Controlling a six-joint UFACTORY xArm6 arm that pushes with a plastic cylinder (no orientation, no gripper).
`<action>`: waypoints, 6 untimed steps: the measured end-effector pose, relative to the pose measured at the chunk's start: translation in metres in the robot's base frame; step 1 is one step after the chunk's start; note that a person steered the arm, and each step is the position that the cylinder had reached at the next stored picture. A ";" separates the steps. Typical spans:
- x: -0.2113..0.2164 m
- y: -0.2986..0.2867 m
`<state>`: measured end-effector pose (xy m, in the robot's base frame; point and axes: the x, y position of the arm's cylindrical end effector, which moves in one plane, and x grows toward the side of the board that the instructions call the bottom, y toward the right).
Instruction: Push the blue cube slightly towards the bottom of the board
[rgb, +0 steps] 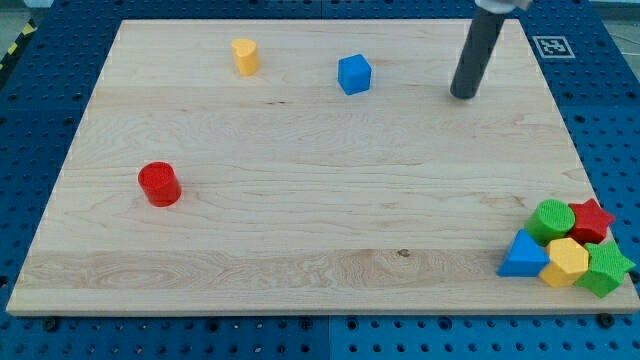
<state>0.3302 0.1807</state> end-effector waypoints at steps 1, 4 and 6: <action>-0.047 0.000; -0.081 -0.098; -0.080 -0.137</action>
<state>0.2503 0.0437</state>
